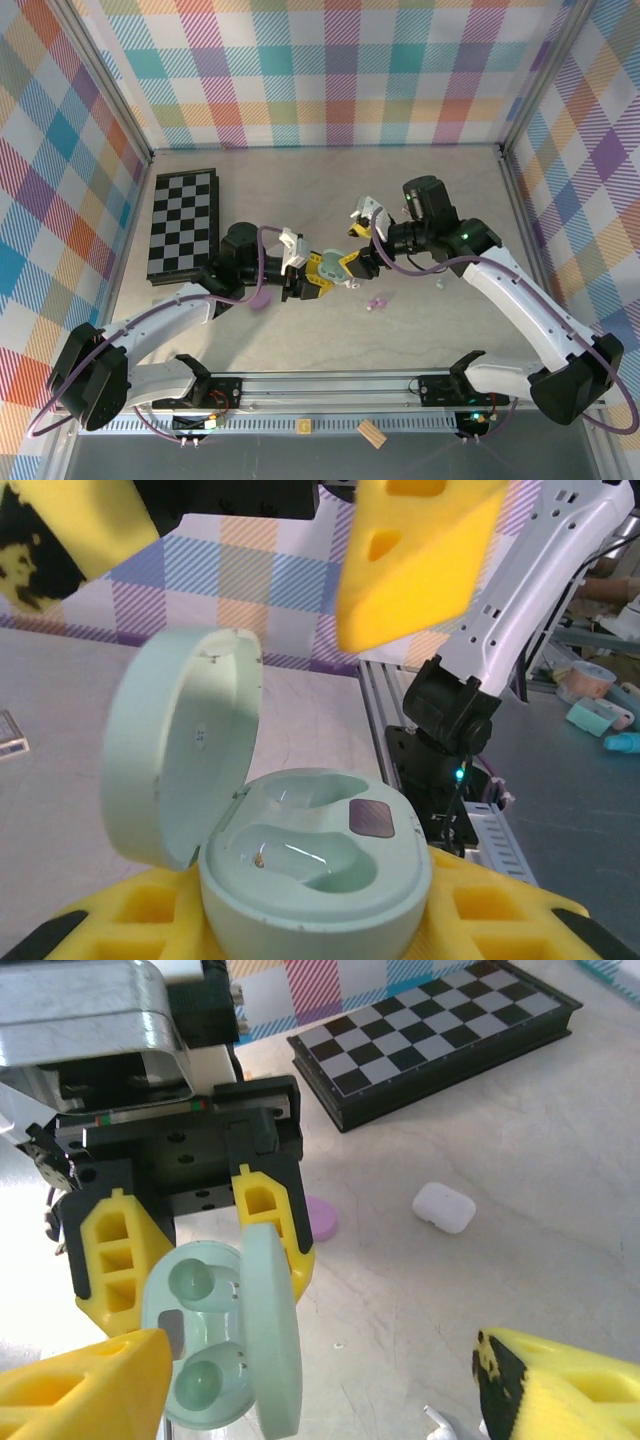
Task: Insert the wireless bluetooth earbuds into the charging case
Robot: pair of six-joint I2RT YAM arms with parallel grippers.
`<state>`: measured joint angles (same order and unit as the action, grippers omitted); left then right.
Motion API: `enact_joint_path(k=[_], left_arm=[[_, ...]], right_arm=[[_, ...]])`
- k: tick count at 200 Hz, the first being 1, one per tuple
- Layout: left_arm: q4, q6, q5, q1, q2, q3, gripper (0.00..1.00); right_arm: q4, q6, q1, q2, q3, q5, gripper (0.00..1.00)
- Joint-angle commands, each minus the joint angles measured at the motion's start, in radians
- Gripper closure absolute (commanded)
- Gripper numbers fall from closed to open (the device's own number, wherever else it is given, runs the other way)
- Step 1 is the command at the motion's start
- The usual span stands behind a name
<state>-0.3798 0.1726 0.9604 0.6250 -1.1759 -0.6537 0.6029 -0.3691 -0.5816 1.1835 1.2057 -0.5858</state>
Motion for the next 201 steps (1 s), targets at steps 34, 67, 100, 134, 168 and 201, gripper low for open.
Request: enact_joint_path(k=[34,67,100,134,168,201], left_arm=[[-0.161,-0.058,0.0,0.01,0.01,0.028,0.62],[-0.224,-0.081,-0.021,0.004,0.009,0.041,0.62],[-0.304,-0.115,-0.027,-0.001,-0.002,0.05,0.62],[-0.343,-0.141,-0.016,-0.003,-0.012,0.058,0.62],[-0.357,-0.15,-0.016,-0.002,-0.012,0.063,0.62],[-0.368,-0.154,-0.013,-0.002,-0.021,0.063,0.62]], right_arm=[[-0.159,0.094,0.009,-0.123,-0.074,-0.05,0.1],[-0.378,0.343,0.128,-0.188,-0.196,0.039,0.1],[-0.454,0.64,0.294,-0.171,-0.28,0.225,0.11],[-0.362,0.757,0.383,-0.064,-0.302,0.243,0.13],[-0.297,0.807,0.384,0.132,-0.298,0.185,0.2],[-0.388,0.877,0.351,0.31,-0.321,0.103,0.32]])
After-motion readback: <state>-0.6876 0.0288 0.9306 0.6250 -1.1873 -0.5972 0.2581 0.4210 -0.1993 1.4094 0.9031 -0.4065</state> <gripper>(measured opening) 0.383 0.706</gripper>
